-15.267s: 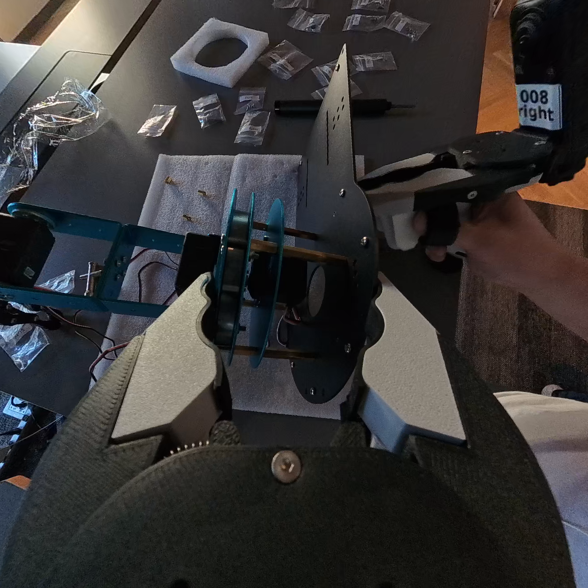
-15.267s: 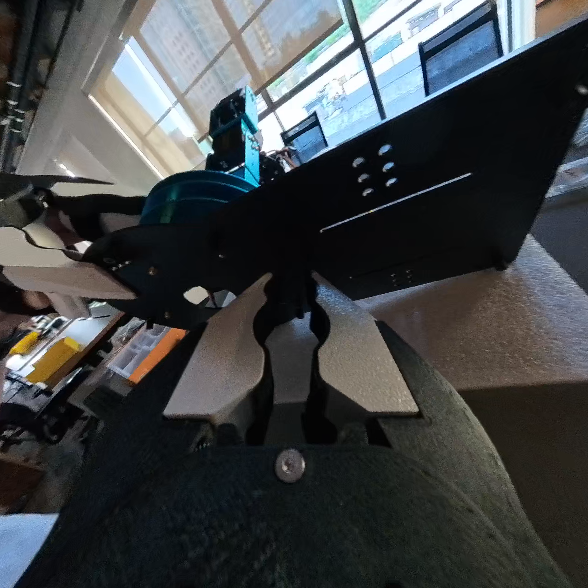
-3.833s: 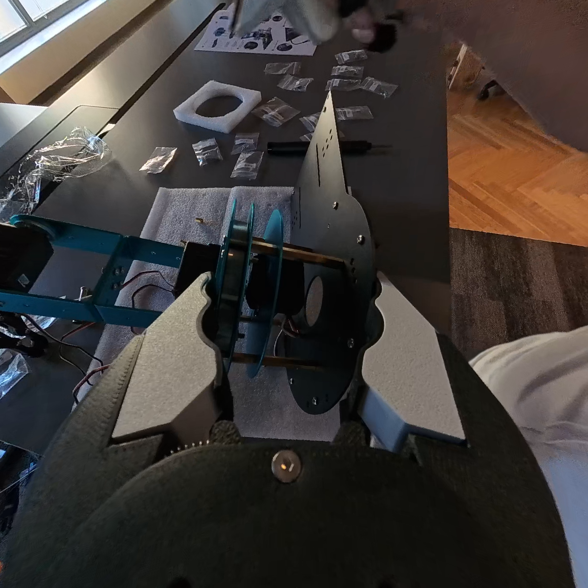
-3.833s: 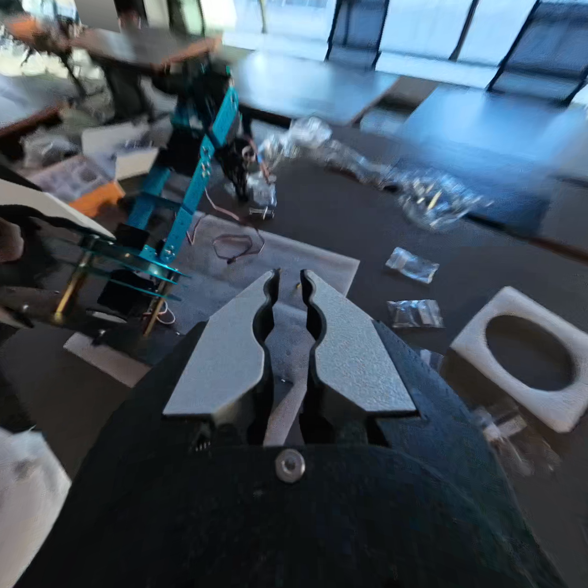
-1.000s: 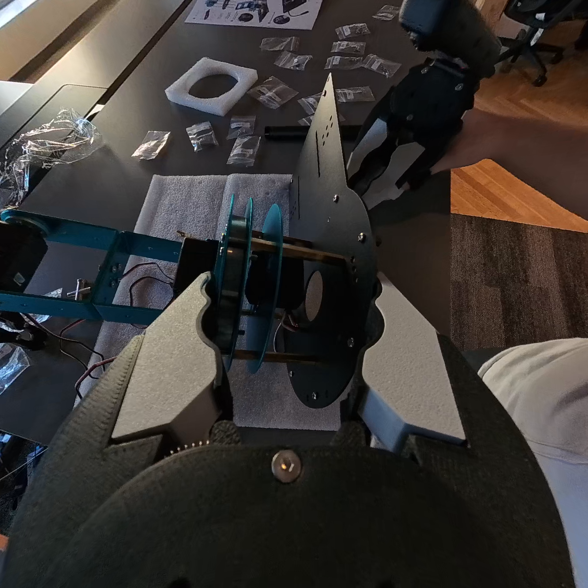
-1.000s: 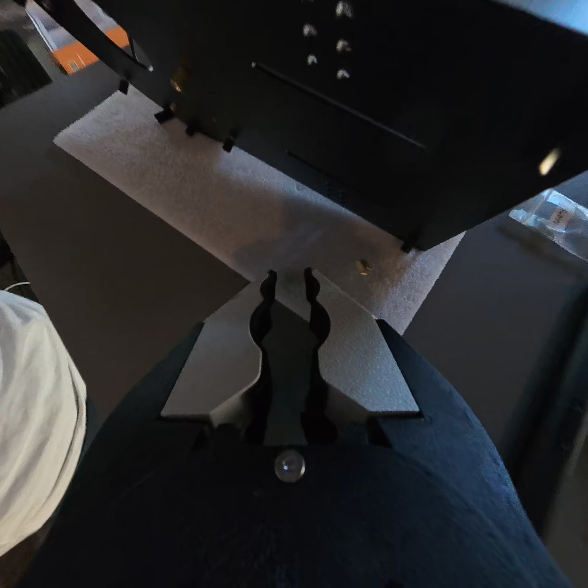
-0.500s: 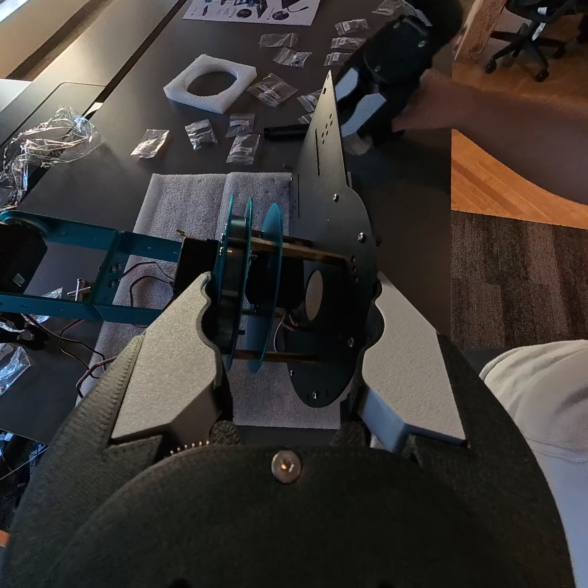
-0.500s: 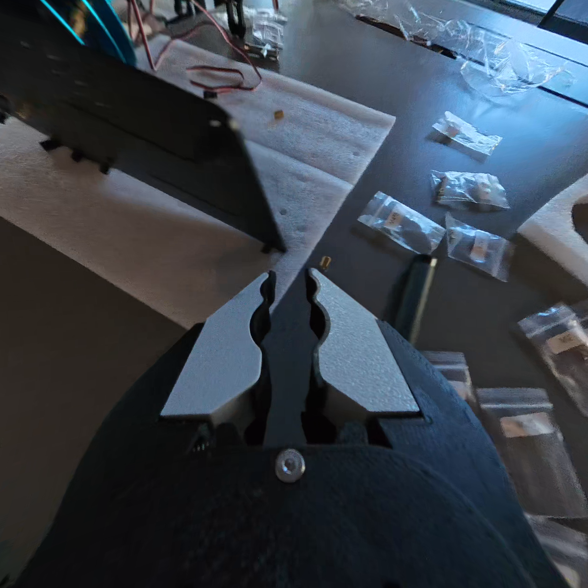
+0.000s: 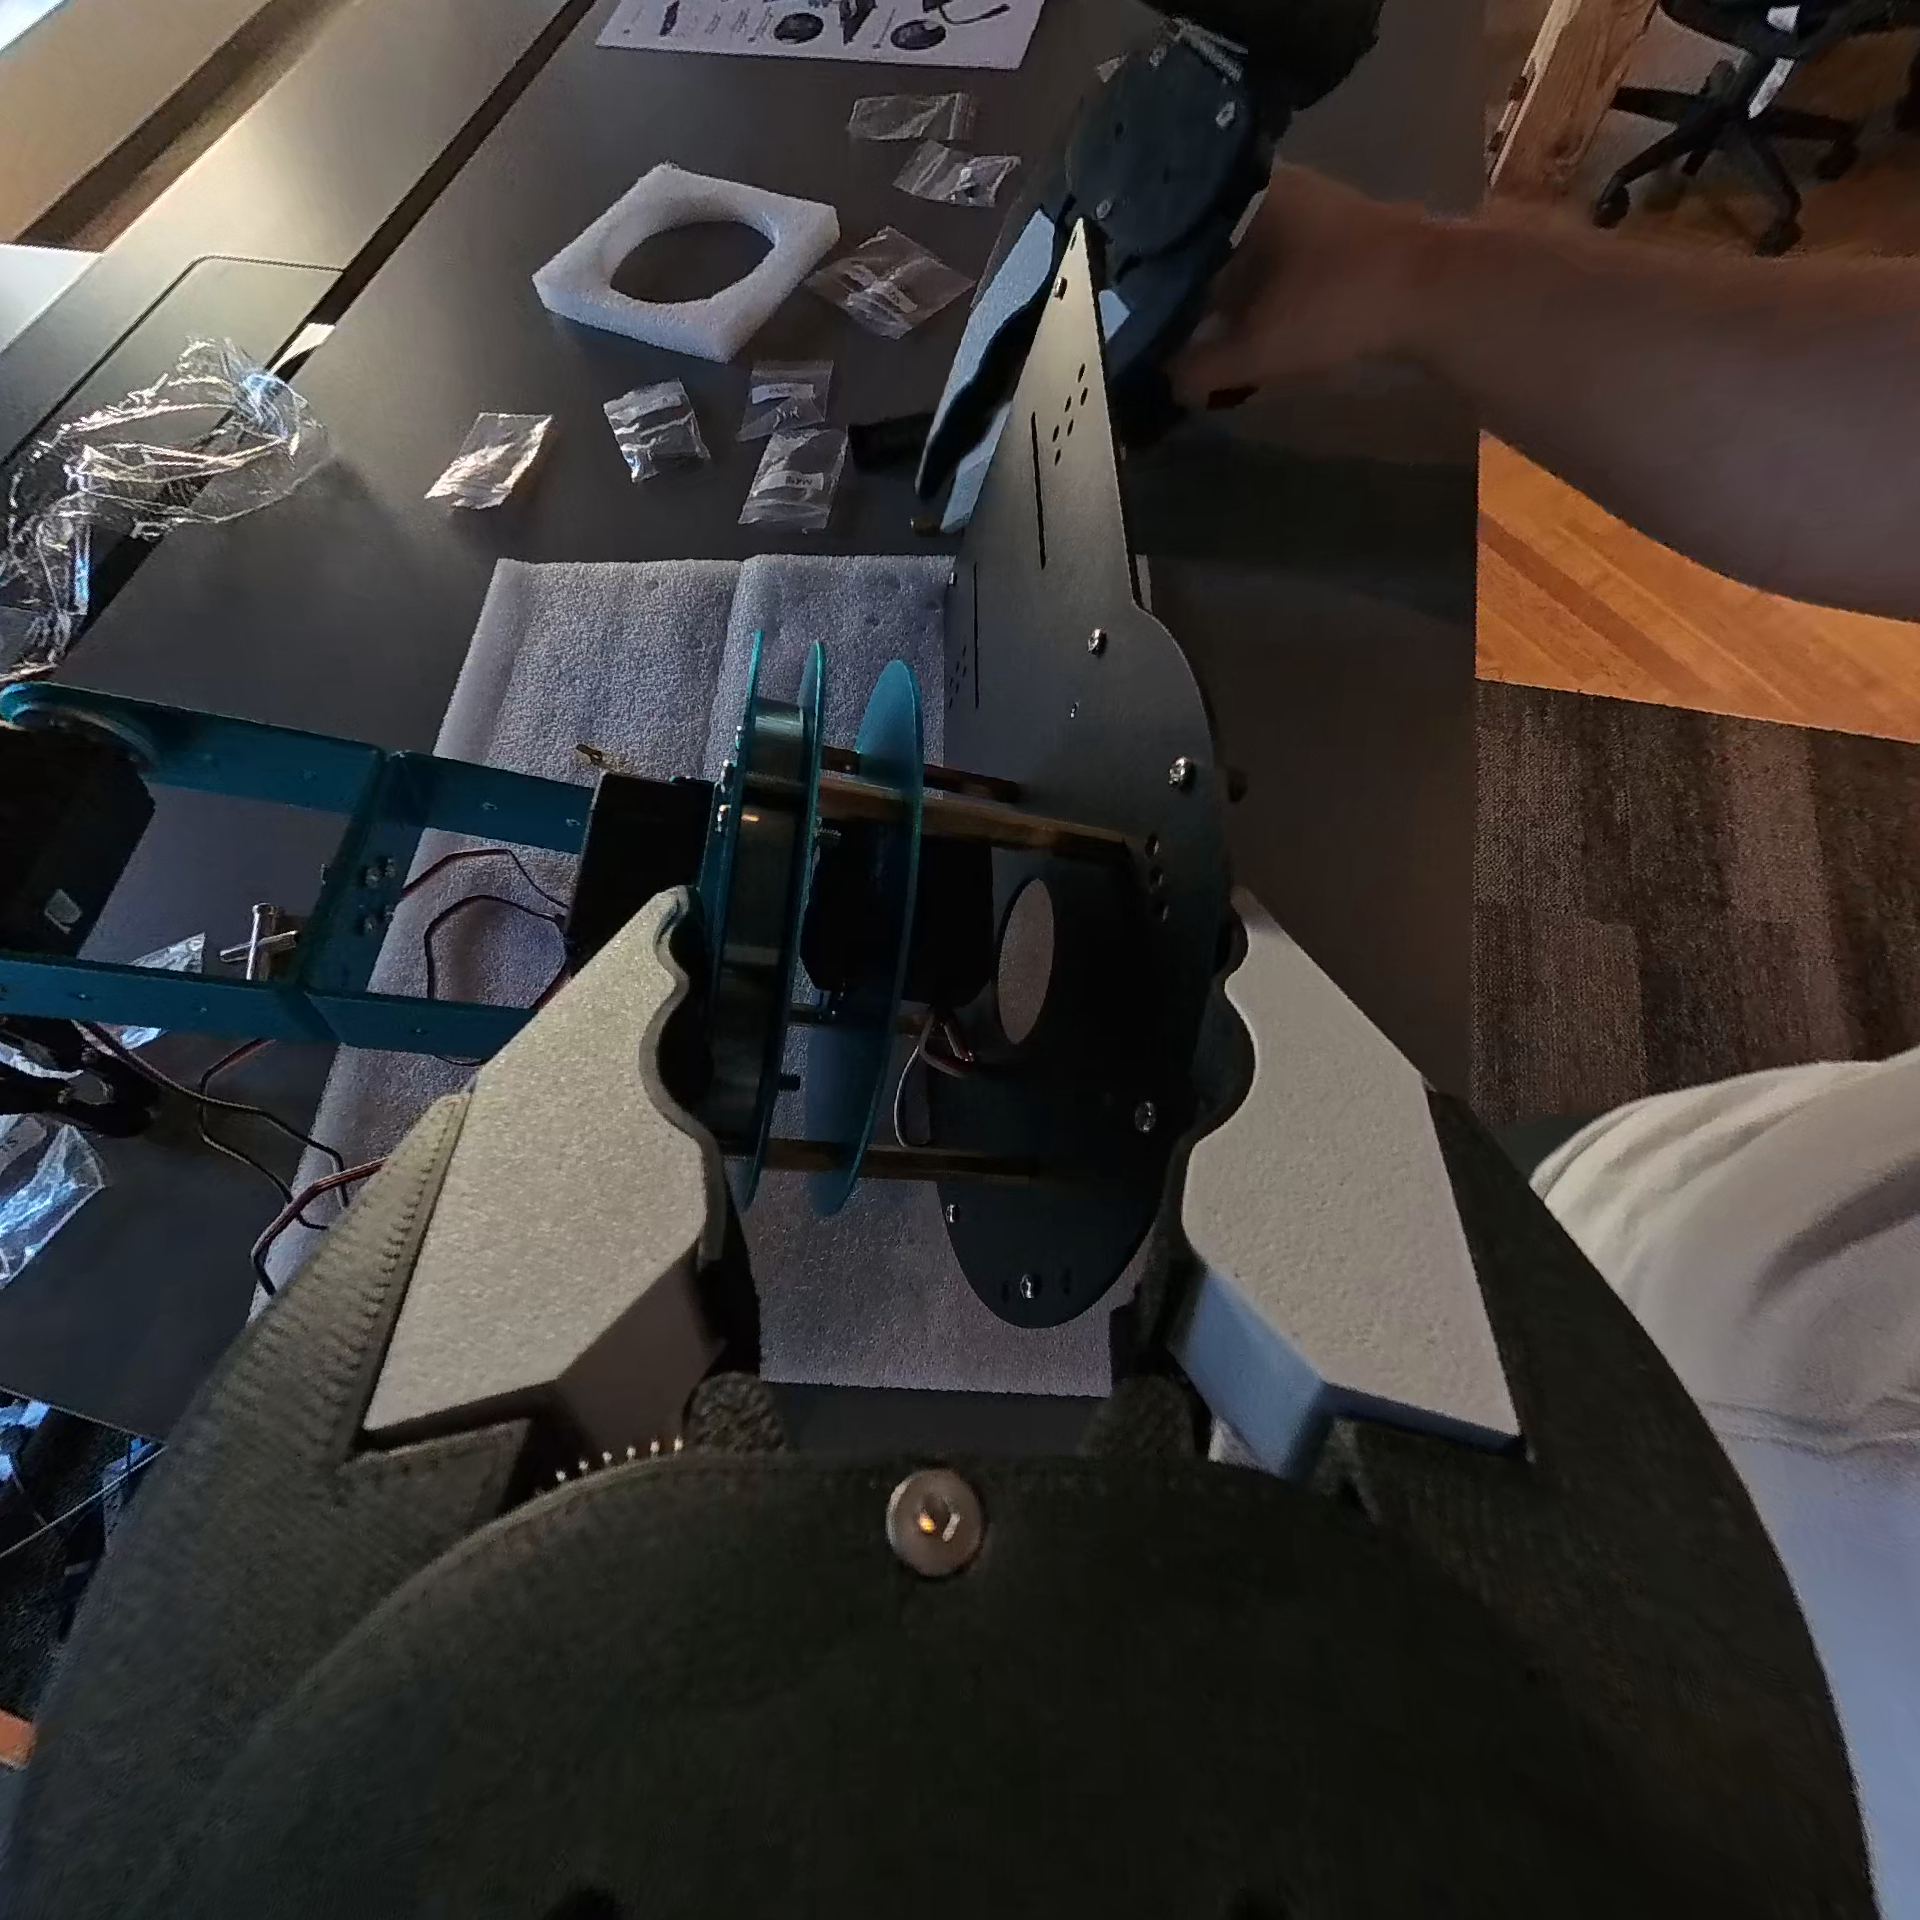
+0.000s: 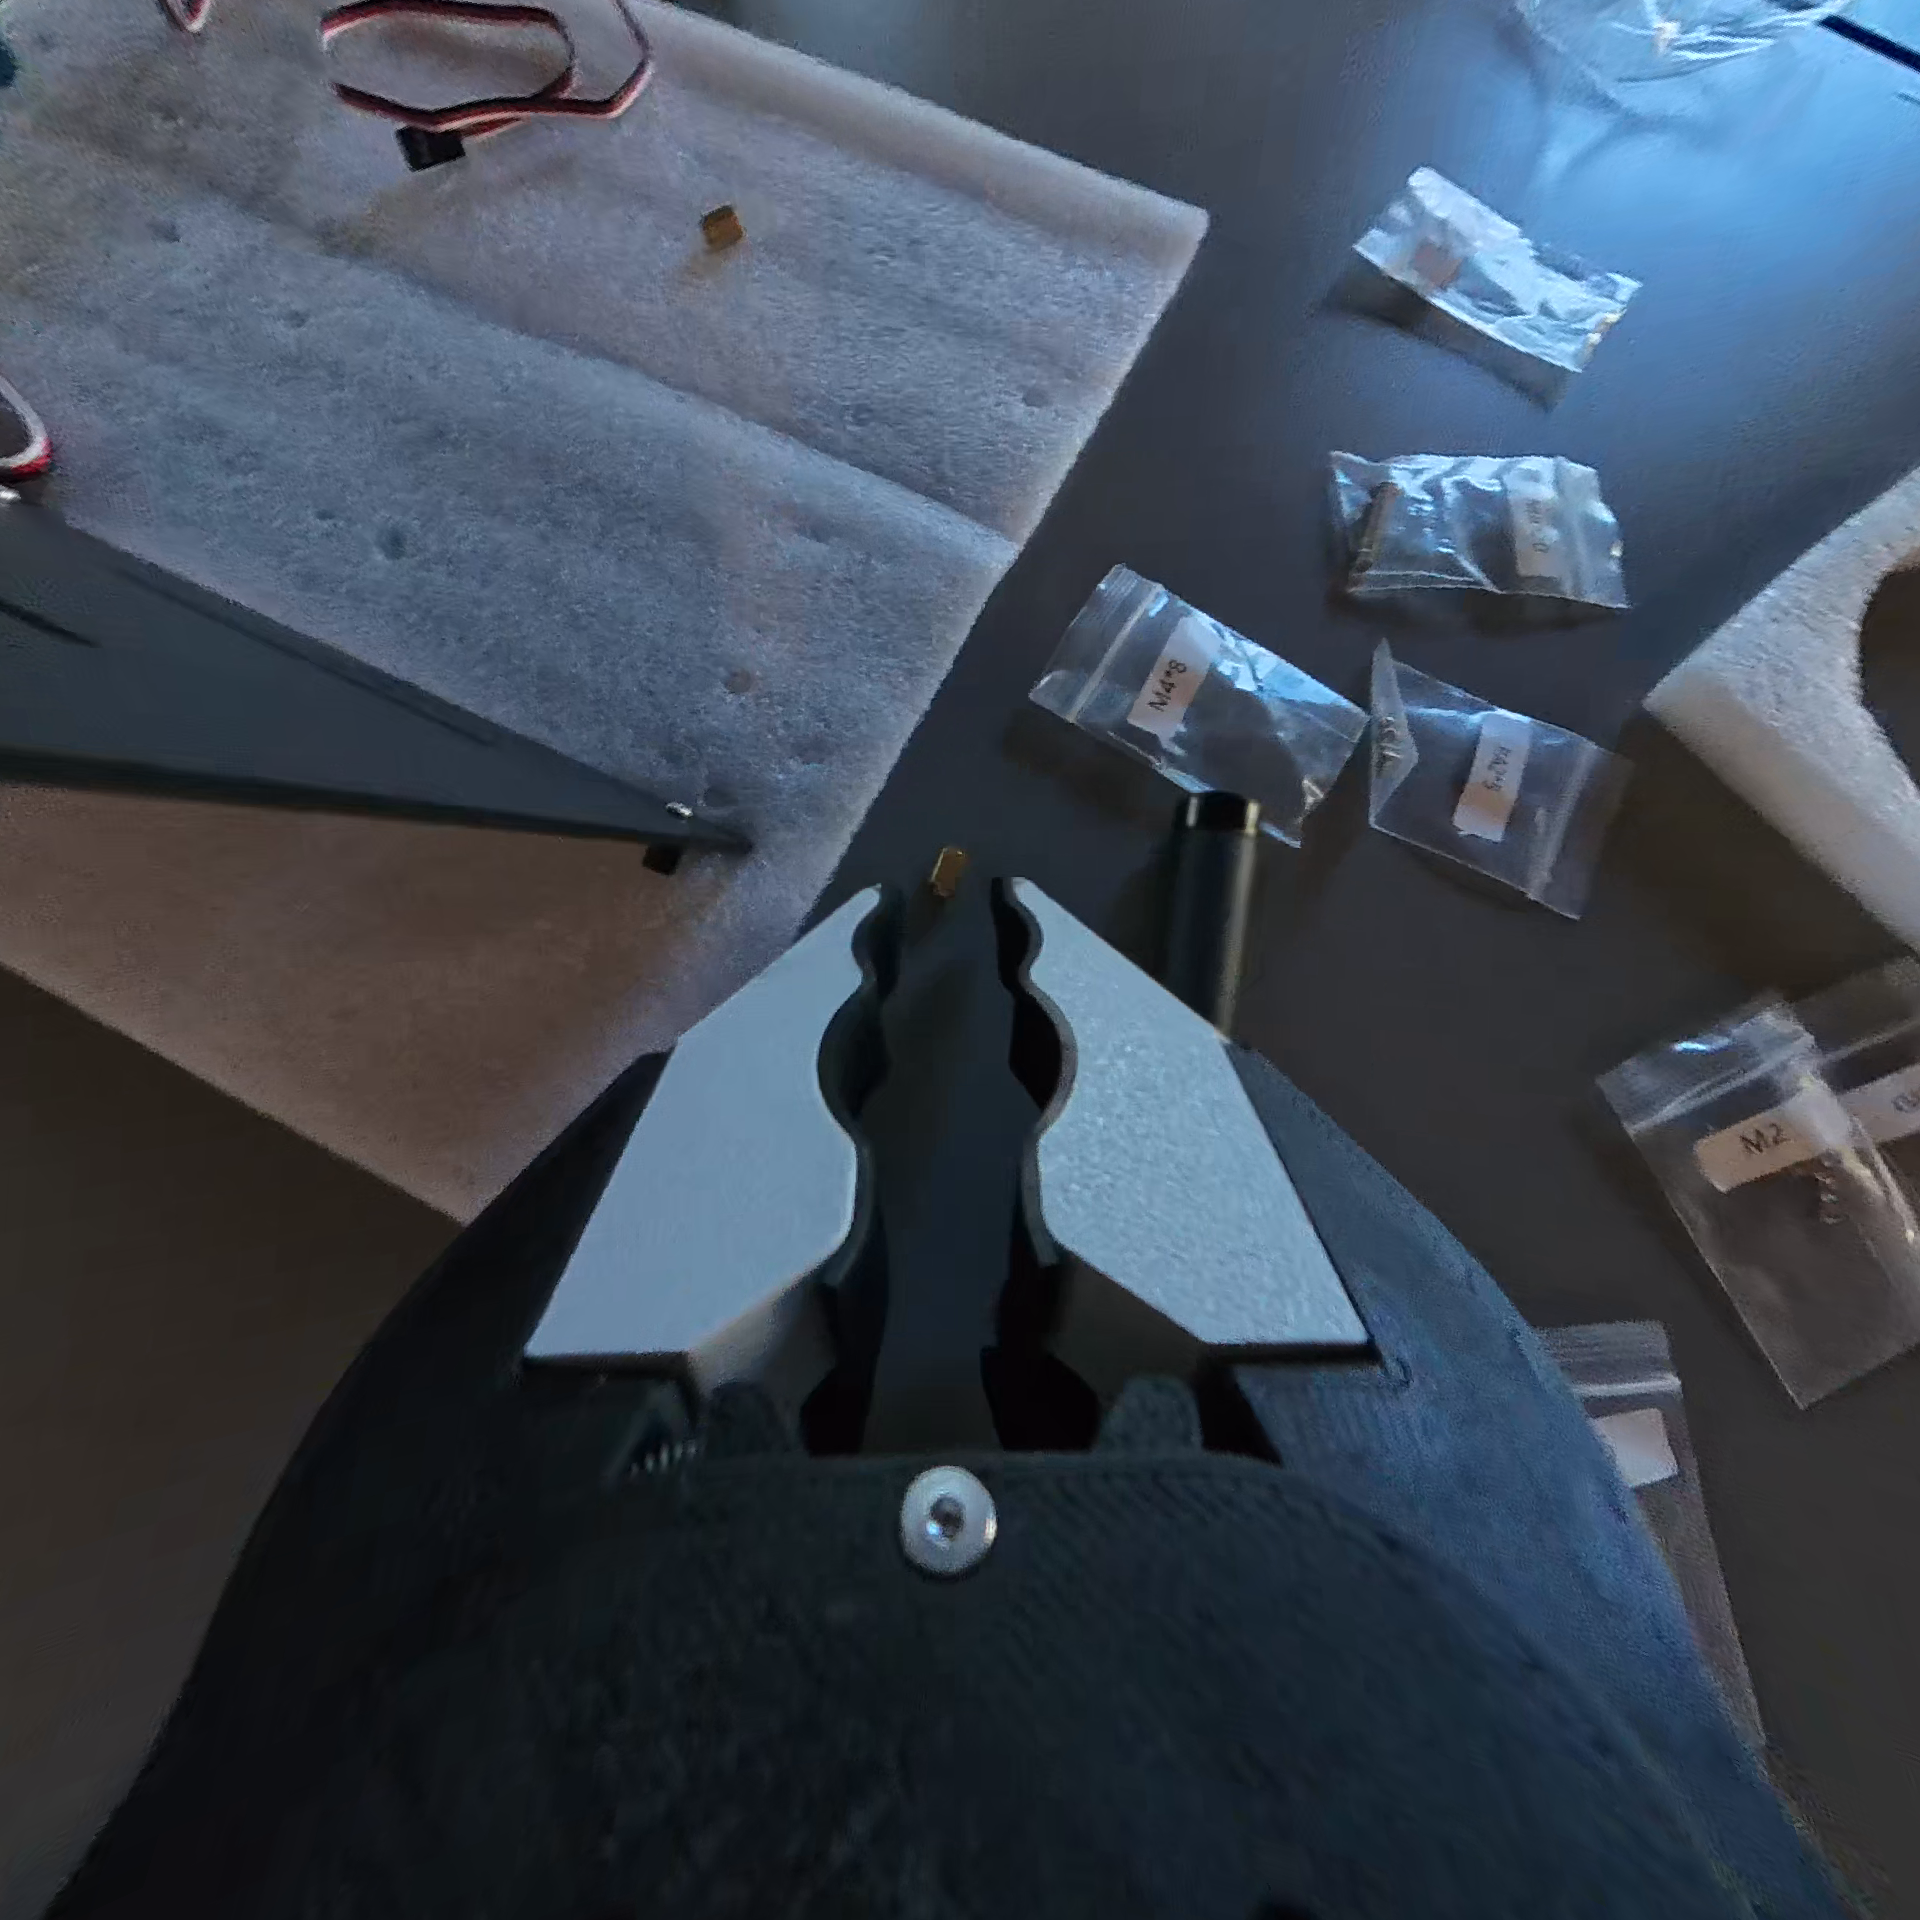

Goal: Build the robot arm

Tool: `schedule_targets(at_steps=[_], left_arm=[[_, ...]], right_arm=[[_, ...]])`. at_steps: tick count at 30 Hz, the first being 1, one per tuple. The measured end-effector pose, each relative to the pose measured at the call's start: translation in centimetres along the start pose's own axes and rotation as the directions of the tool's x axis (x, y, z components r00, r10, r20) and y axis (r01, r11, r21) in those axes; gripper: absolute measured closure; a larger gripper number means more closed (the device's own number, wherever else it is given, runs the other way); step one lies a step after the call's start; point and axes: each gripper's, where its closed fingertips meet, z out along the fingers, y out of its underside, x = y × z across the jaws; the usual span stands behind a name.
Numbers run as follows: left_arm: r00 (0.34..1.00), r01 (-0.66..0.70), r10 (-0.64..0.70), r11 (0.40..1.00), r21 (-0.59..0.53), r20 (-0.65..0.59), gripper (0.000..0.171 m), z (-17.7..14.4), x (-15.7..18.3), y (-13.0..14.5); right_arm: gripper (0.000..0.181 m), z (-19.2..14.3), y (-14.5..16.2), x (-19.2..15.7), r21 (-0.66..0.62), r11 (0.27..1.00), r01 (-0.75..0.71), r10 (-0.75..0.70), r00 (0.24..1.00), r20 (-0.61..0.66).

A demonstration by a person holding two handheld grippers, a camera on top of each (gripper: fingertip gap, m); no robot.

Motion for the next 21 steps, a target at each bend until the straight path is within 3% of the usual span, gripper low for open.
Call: schedule_targets(at_steps=[6, 16, 21], left_arm=[[1.000, 0.004, -0.004, 1.000, -0.003, 0.005, 0.077, 0.0, 0.0, 0.0], [1.000, 0.005, -0.005, 1.000, -0.002, 0.006, 0.077, 0.0, 0.0, 0.0], [1.000, 0.005, -0.005, 1.000, 0.001, 0.003, 0.076, 0.0, 0.0, 0.0]], right_arm=[[0.170, 0.4, 0.1, 0.2, 0.012, 1.000, -0.028, 0.029, 0.997, -0.065], [0.176, 0.5, -0.1, 0.0, 0.032, 0.999, -0.006, 0.008, 0.998, -0.066], [0.176, -3.2, -1.7, -0.1, 0.140, 0.990, -0.005, 0.026, 0.988, -0.155]])
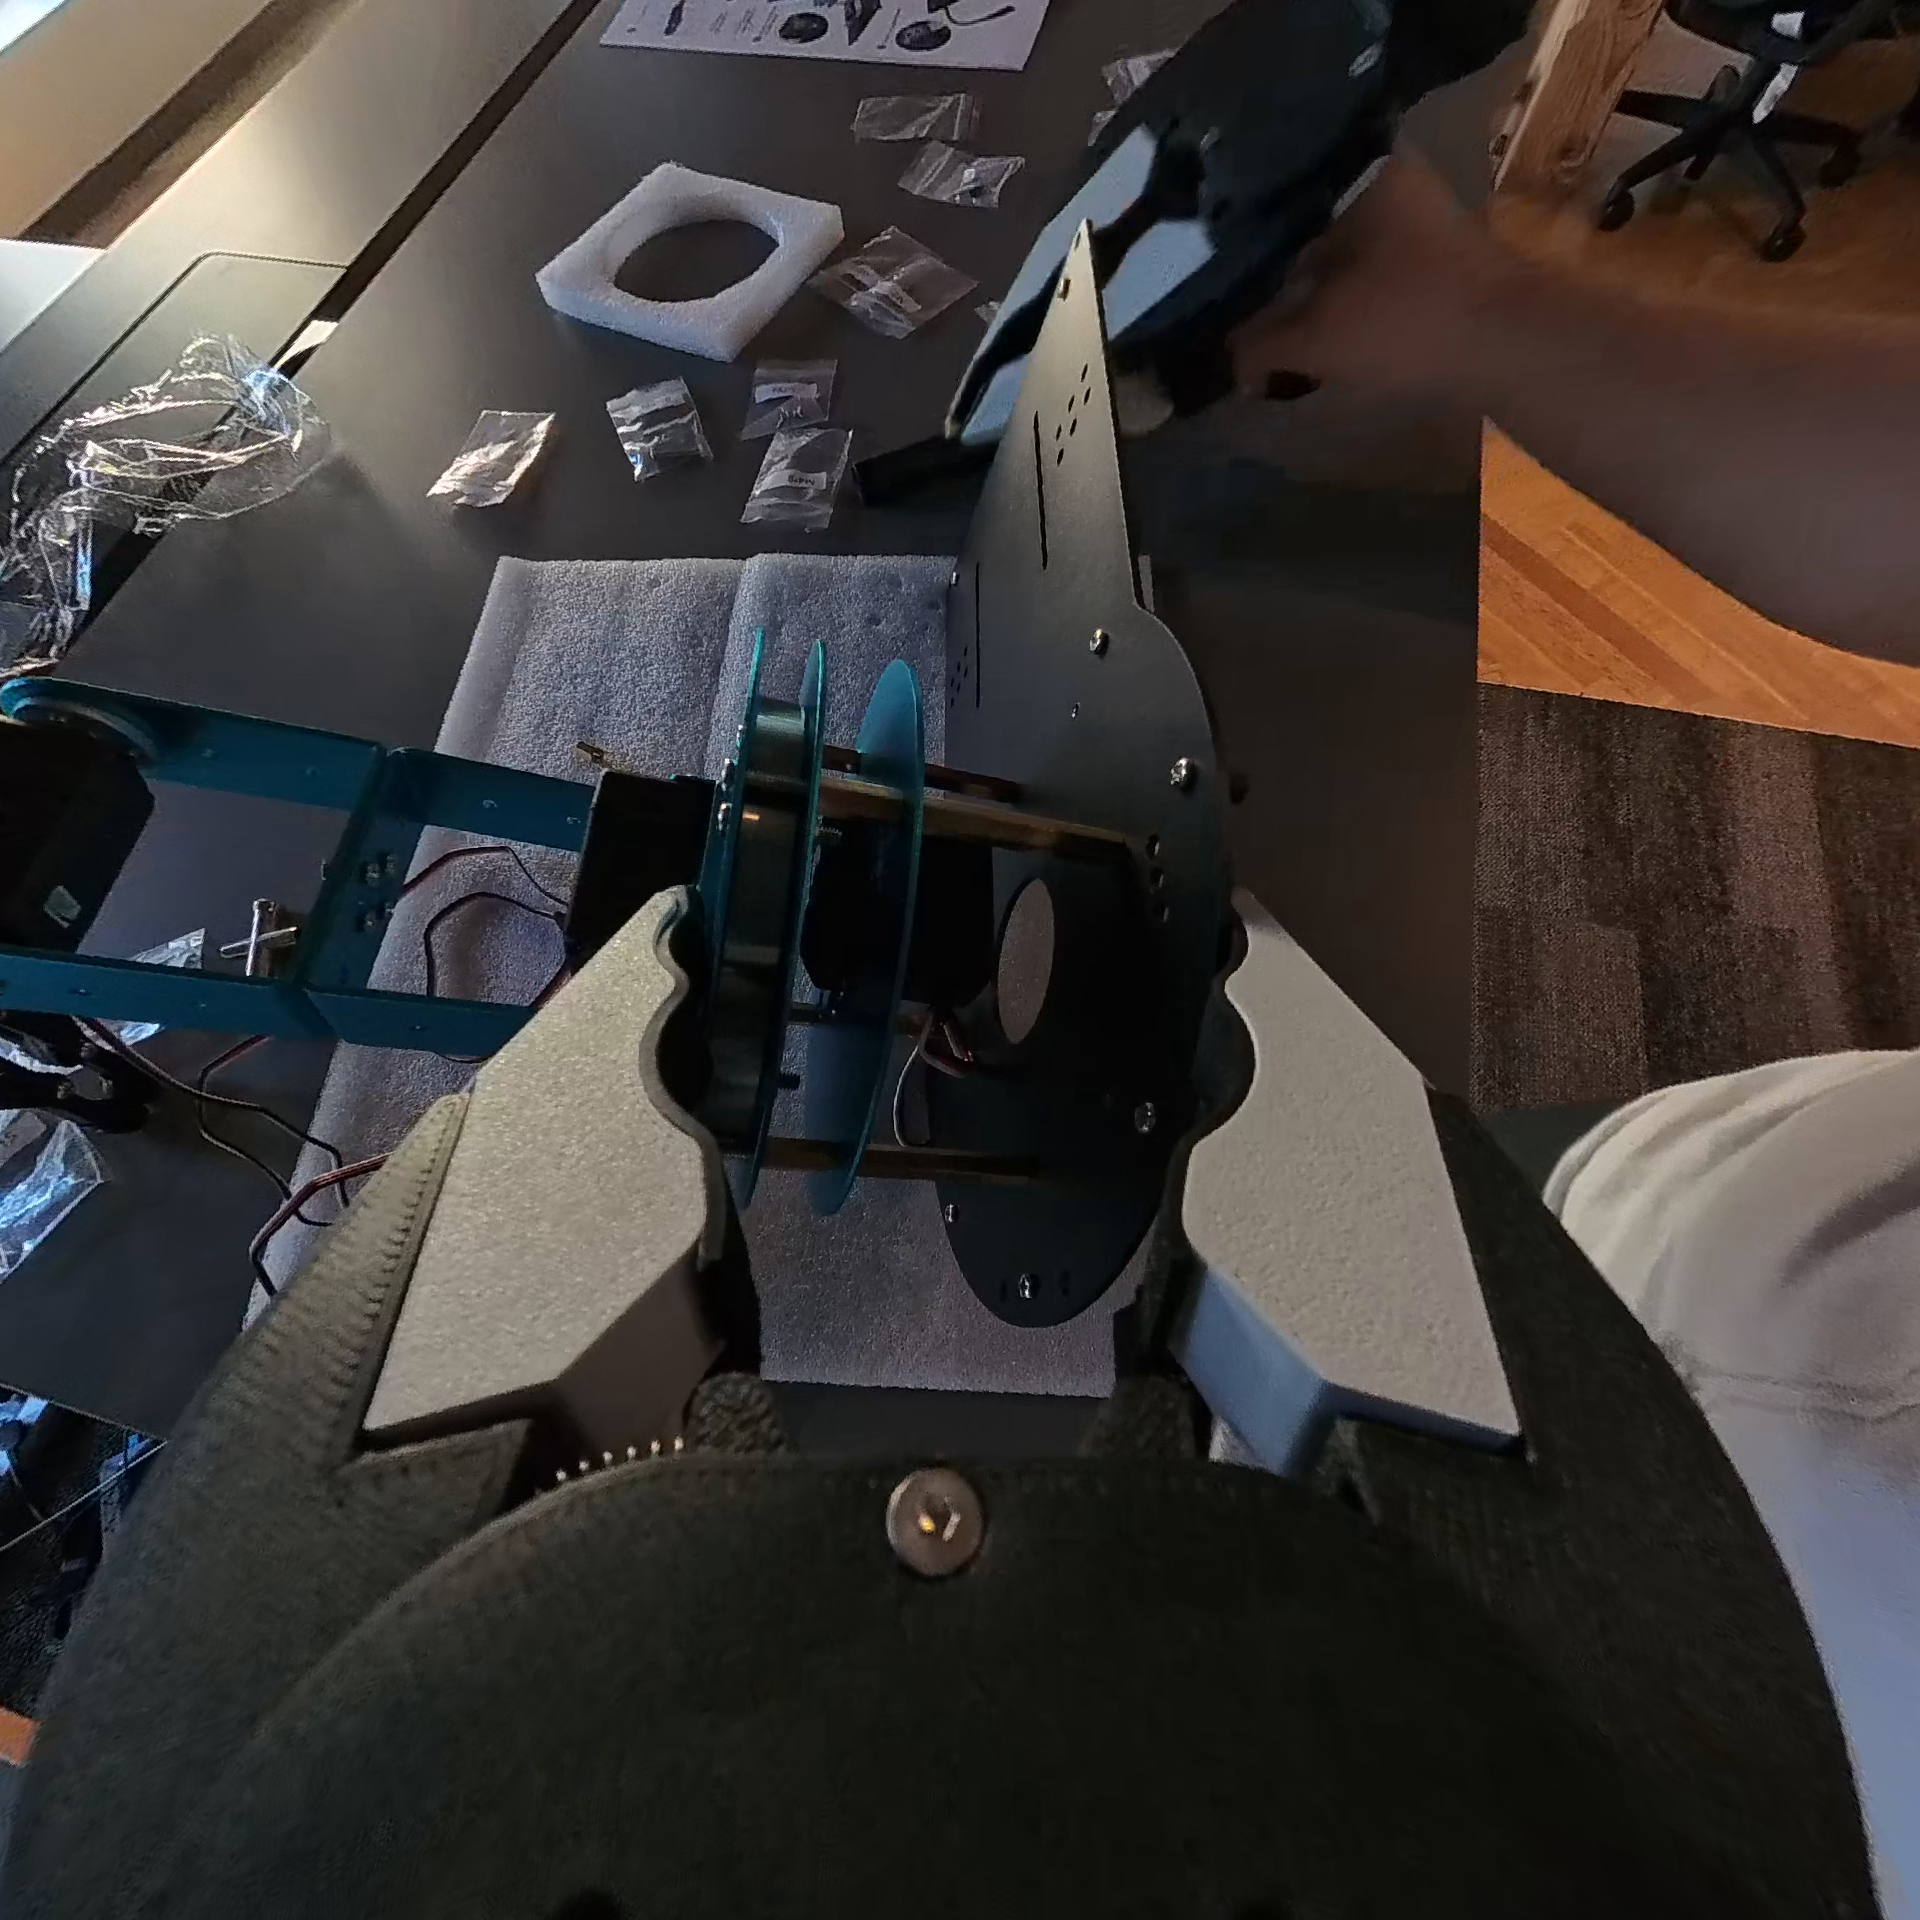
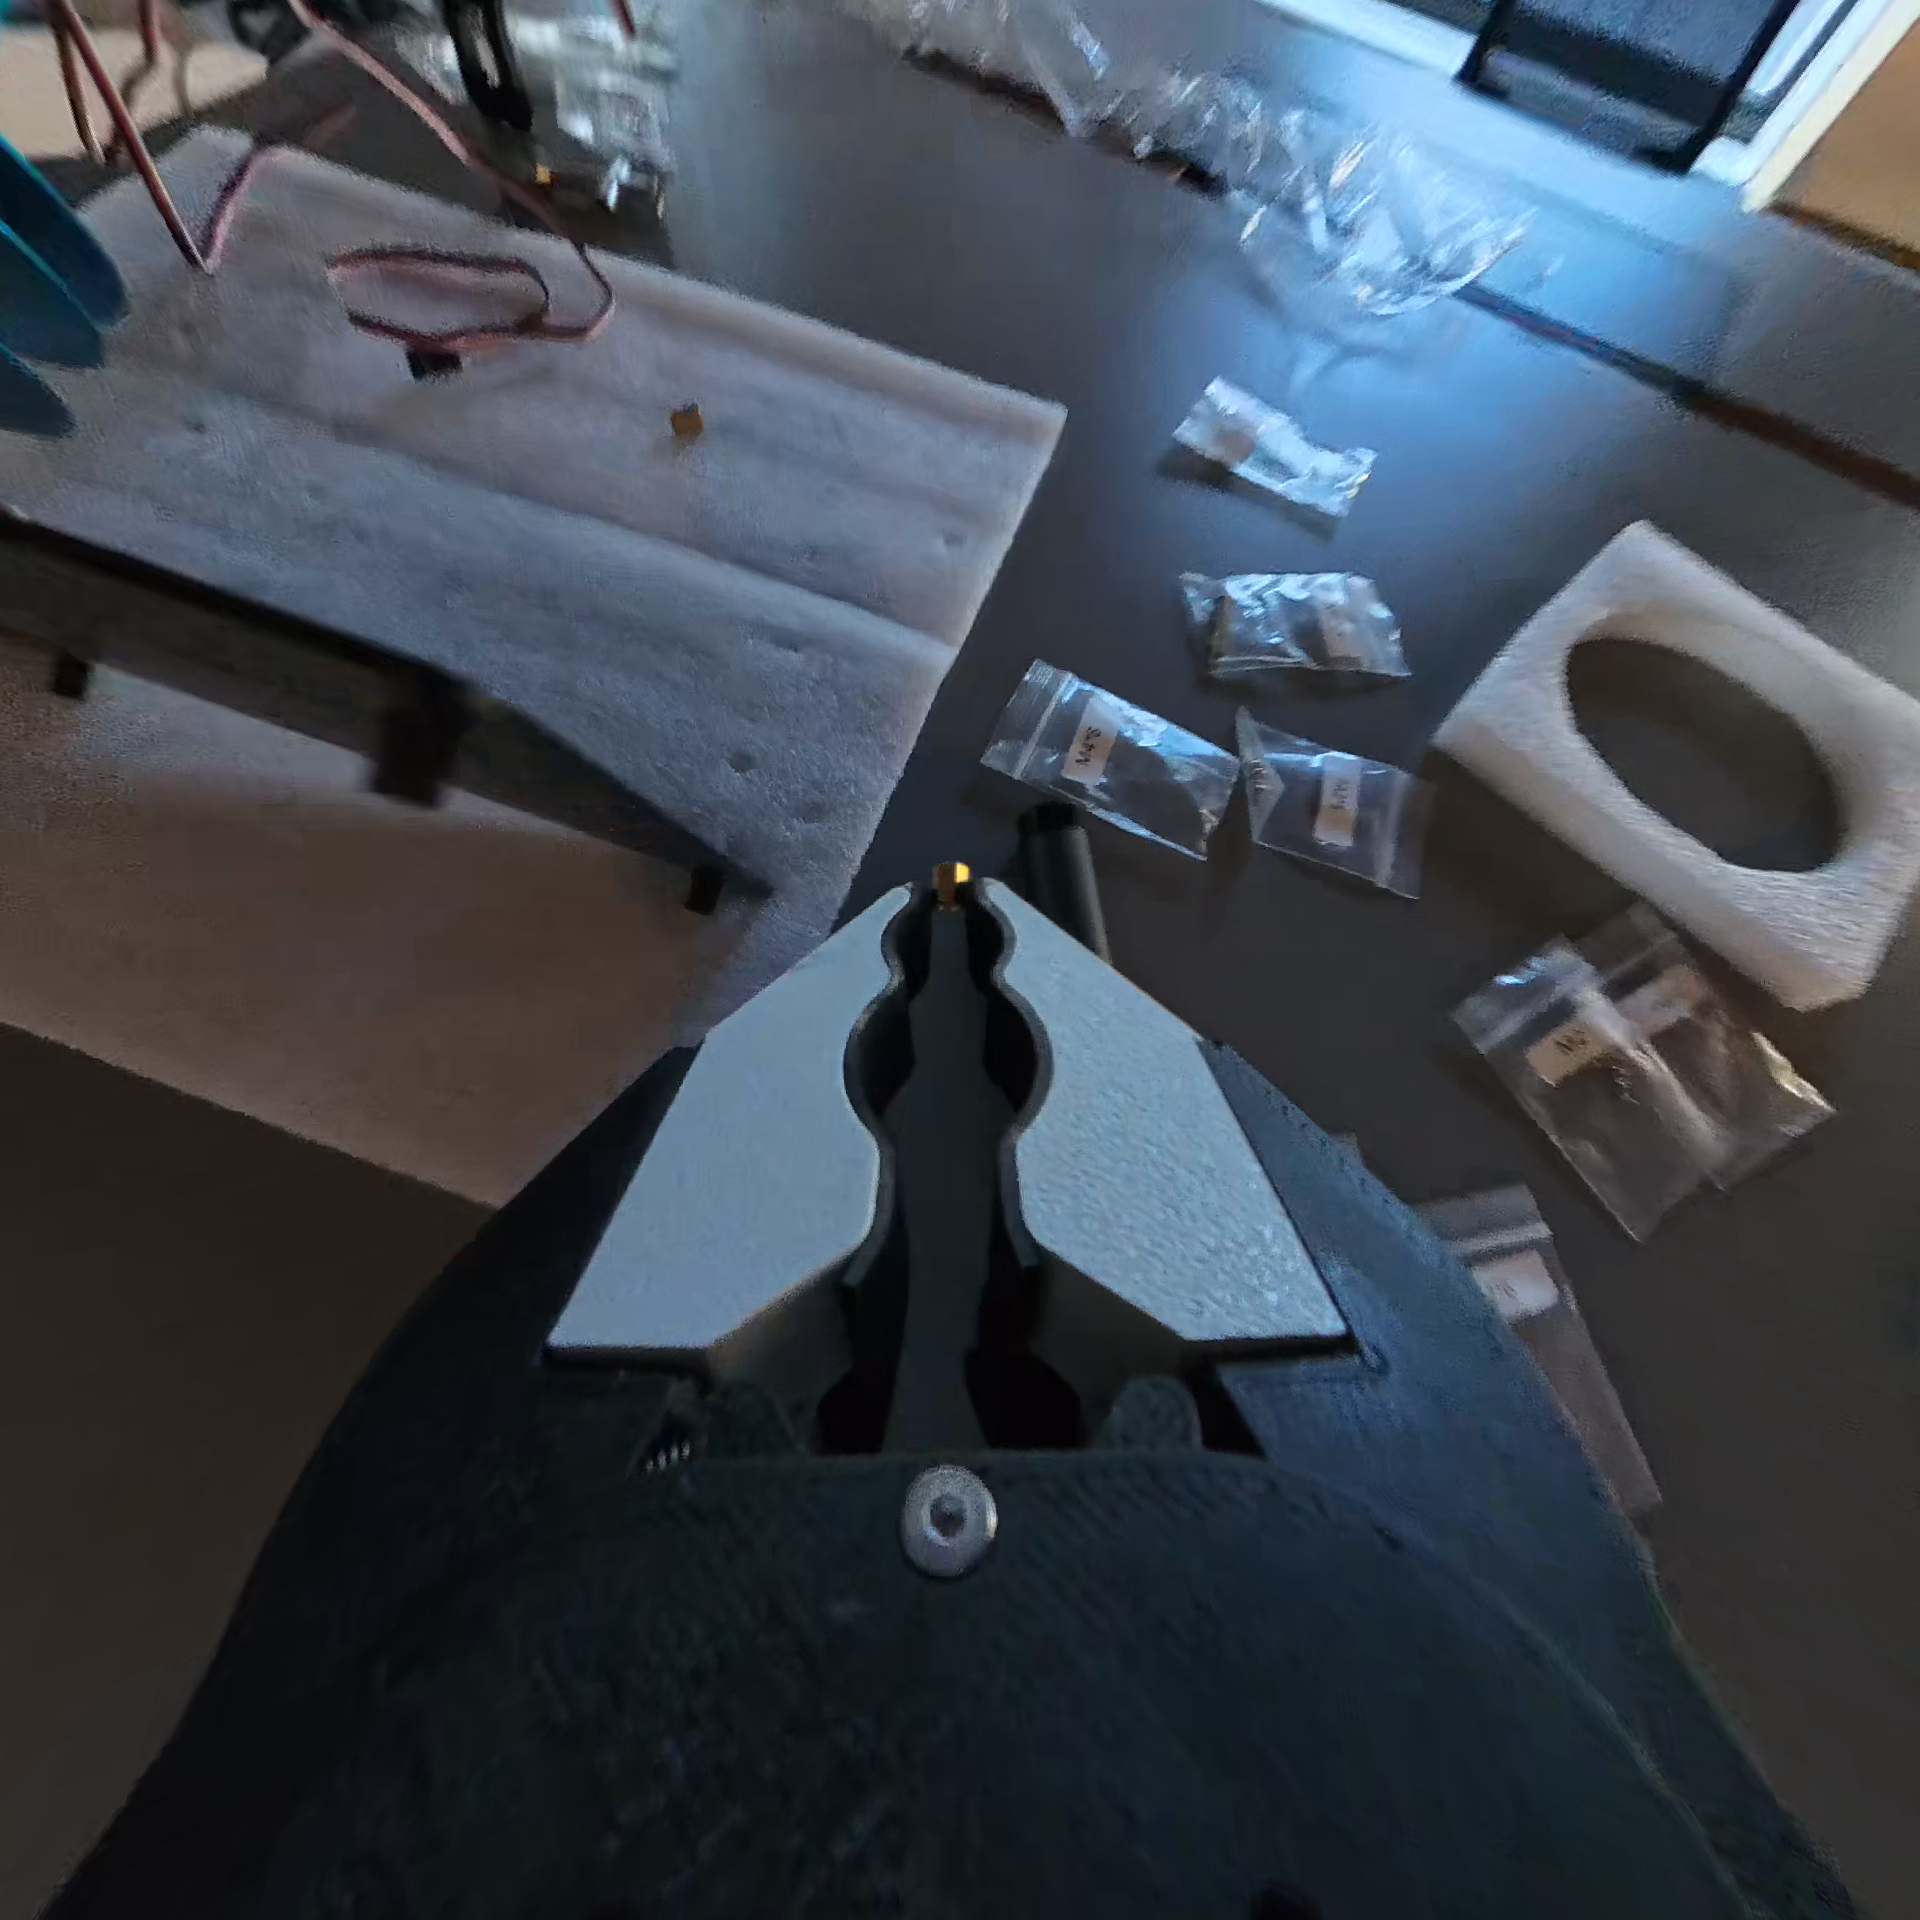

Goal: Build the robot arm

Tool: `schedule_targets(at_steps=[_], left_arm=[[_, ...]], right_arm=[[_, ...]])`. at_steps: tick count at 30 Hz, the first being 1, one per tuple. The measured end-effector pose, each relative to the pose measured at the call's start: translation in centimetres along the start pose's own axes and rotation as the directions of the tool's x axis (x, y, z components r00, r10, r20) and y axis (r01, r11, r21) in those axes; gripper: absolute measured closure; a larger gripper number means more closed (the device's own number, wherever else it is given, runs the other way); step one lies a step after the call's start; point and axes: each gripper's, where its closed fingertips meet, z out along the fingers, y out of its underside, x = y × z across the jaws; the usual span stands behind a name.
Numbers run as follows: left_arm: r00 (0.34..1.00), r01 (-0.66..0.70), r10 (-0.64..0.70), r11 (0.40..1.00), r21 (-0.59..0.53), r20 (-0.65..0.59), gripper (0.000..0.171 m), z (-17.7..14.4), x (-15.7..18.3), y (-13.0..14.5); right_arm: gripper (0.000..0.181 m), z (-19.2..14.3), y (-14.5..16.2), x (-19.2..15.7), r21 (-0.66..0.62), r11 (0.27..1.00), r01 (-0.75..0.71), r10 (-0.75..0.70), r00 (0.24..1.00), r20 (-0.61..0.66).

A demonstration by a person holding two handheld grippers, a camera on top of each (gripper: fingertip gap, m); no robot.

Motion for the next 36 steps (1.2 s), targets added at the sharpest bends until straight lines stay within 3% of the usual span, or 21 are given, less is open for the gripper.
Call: schedule_targets(at_steps=[4, 8, 12, 16, 20, 23, 27, 36], left_arm=[[1.000, -0.006, 0.006, 1.000, -0.015, -0.003, 0.077, 0.0, 0.0, 0.0], [1.000, -0.014, 0.014, 0.999, -0.033, -0.007, 0.077, 0.0, 0.0, 0.1], [1.000, -0.021, 0.020, 0.998, -0.056, -0.008, 0.077, 0.0, 0.0, 0.2], [1.000, -0.022, 0.022, 0.998, -0.067, -0.009, 0.077, 0.0, 0.0, 0.2], [1.000, -0.021, 0.020, 0.998, -0.060, -0.009, 0.077, 0.0, 0.0, 0.2], [1.000, -0.021, 0.021, 0.998, -0.053, -0.012, 0.077, 0.0, 0.0, 0.2], [1.000, -0.024, 0.023, 0.998, -0.054, -0.014, 0.077, 0.0, 0.0, 0.2], [1.000, -0.018, 0.018, 0.999, -0.051, -0.010, 0.077, 0.0, 0.0, 0.2]], right_arm=[[0.177, -5.3, -2.0, -3.1, 0.173, 0.974, -0.149, 0.150, 0.989, 0.007], [0.177, -8.7, -3.8, -11.7, 0.337, 0.881, -0.333, 0.296, 0.942, 0.159], [0.177, -7.2, -6.1, -22.1, 0.360, 0.827, -0.431, 0.339, 0.894, 0.292], [0.176, -2.7, -7.5, -27.3, 0.348, 0.865, -0.360, 0.310, 0.931, 0.192], [0.177, -0.5, -8.7, -28.4, 0.416, 0.845, -0.337, 0.326, 0.940, 0.099], [0.177, 1.1, -7.8, -27.9, 0.387, 0.880, -0.276, 0.306, 0.952, -0.017], [0.177, 0.5, -8.5, -27.7, 0.449, 0.854, -0.265, 0.312, 0.950, -0.033], [0.177, 1.1, -8.6, -27.9, 0.411, 0.867, -0.282, 0.311, 0.951, -0.003]])
